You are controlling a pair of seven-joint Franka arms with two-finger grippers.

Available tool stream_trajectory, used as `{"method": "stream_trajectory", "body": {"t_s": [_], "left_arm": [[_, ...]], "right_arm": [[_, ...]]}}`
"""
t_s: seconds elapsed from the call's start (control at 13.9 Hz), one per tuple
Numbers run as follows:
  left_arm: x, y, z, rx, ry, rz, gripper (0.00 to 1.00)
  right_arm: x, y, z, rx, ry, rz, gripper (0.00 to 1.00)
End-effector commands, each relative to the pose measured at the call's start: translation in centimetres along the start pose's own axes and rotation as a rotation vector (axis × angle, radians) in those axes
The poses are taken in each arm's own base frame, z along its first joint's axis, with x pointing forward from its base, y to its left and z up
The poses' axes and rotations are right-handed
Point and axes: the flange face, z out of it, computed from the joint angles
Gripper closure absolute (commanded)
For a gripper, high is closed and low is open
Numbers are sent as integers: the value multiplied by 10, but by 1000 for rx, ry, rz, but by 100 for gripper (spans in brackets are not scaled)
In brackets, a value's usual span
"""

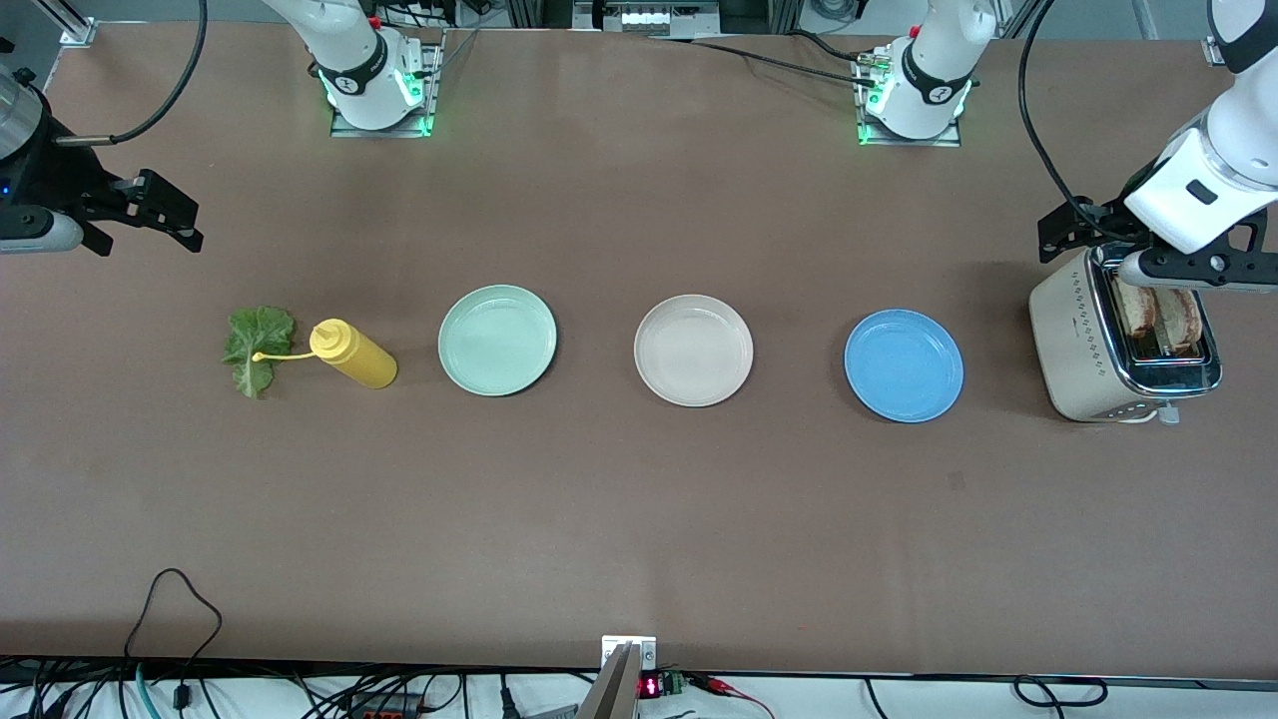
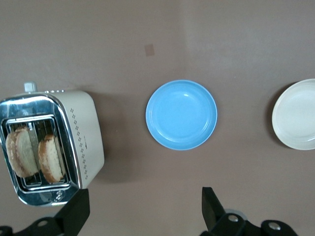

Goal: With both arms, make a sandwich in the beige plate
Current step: 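Move the left gripper over the toaster slots, then lower the left gripper and grasp a bread slice in the toaster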

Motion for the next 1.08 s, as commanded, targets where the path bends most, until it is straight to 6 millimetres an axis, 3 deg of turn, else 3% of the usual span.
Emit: {"method": "stream_trajectory", "body": {"t_s": [0.0,0.22,0.43,0.57,0.65,0.72,0.79,1.01], "left_arm": [[-5,-3,-1,-10,-32,-16,0],[2,-15,12,-12,-59,-39,0],[15,-20,38,-11,-106,-44,0],[18,-30,43,22,-110,-53,0],[26,-34,60,22,-141,-59,0],[35,-41,62,34,-140,-63,0],[43,-63,63,67,-138,-81,0],[55,-86,84,166,-170,-67,0]], "right_arm": [[0,-2,-2,-15,-7,12,0],[0,-3,-1,-15,-8,11,0],[0,-3,-1,-15,-8,11,0],[0,-3,-1,-15,-8,11,0],[0,-3,-1,-15,-8,11,0],[0,-3,-1,-15,-8,11,0],[0,-3,-1,-15,-8,11,0],[0,-3,-1,-15,-7,11,0]]}}
